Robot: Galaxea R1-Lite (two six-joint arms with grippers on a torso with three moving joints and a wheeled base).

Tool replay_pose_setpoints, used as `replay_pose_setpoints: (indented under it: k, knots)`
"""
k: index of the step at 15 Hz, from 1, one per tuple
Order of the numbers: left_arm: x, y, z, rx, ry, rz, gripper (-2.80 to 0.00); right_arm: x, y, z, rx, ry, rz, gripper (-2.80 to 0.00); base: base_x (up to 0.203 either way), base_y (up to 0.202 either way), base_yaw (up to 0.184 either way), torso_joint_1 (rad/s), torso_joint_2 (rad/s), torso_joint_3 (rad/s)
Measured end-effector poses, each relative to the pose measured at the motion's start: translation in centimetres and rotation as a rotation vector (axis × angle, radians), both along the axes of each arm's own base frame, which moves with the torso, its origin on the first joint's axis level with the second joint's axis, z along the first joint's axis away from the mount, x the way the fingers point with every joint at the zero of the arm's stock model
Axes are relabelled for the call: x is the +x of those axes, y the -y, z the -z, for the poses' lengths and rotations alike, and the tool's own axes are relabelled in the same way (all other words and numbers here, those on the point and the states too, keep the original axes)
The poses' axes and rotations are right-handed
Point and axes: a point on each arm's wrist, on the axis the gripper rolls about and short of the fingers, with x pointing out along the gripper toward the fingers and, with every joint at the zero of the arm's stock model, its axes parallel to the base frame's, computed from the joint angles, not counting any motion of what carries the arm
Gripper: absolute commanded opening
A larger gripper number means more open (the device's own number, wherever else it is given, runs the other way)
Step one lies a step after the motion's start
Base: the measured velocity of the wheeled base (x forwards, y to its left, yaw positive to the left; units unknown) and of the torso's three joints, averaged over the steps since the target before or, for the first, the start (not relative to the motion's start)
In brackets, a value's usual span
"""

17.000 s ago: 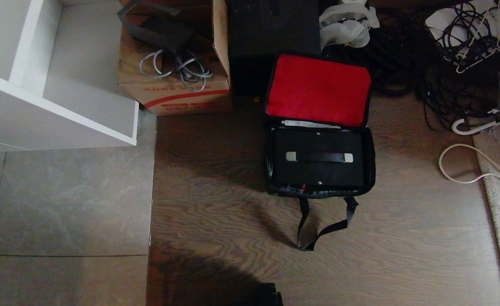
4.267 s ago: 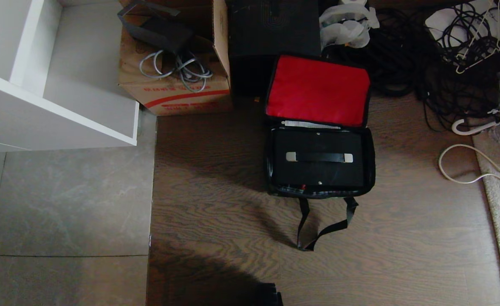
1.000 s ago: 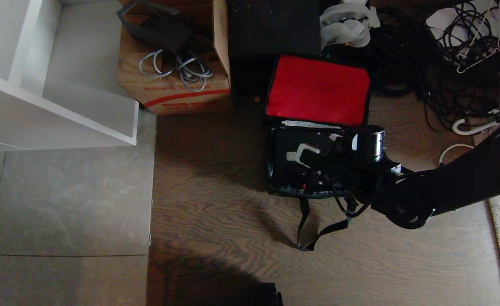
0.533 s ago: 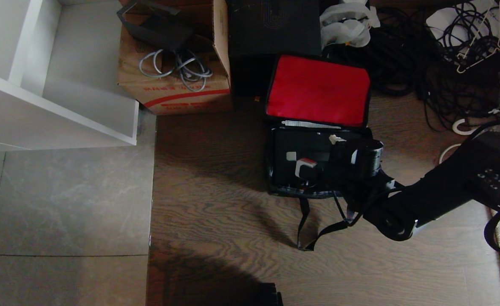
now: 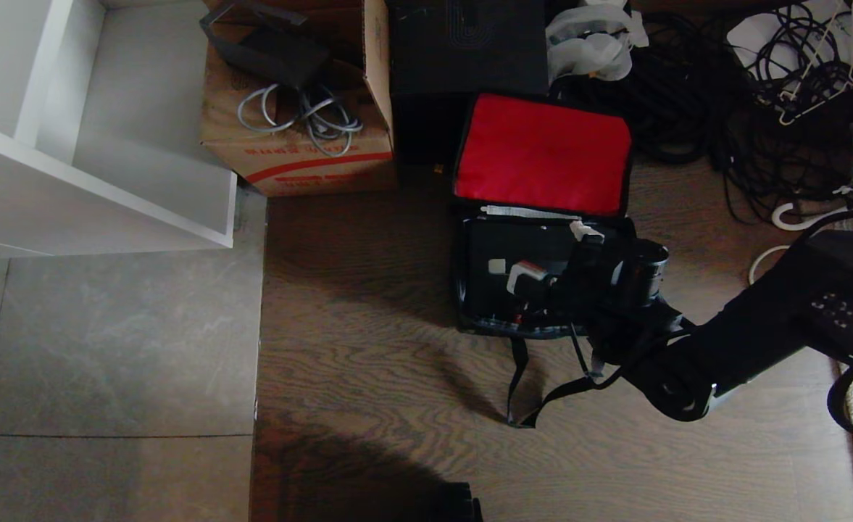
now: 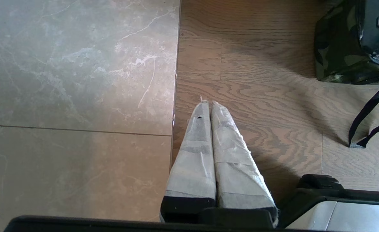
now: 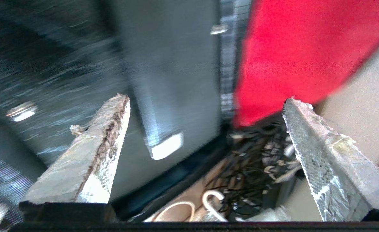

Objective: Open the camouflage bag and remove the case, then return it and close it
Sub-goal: Grip the handle

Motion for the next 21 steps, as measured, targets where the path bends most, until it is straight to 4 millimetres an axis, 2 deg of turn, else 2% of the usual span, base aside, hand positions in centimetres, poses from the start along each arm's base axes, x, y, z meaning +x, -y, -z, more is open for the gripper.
replay_pose_setpoints:
  k: [5,14,18,21]
  knots:
    - [0.0,0.0,0.0,0.0,0.0,0.0,-2.8,0.0,0.0,1.1,-0.015,-0.058,0.0,0.0,0.0,0.0,0.0,0.0,0.0,0.0]
    - [0.0,0.0,0.0,0.0,0.0,0.0,-2.8,2.1,-1.0,2.8,0.053,0.082,0.001,0.0,0.0,0.0,0.0,0.0,0.0,0.0]
    - [0.0,0.0,0.0,0.0,0.0,0.0,-2.8,4.0,-1.0,1.7,0.073,0.157,0.029,0.0,0.0,0.0,0.0,0.0,0.0,0.0]
    - [0.0,0.0,0.0,0.0,0.0,0.0,-2.8,5.3,0.1,0.7,0.062,0.204,0.07,0.0,0.0,0.0,0.0,0.0,0.0,0.0]
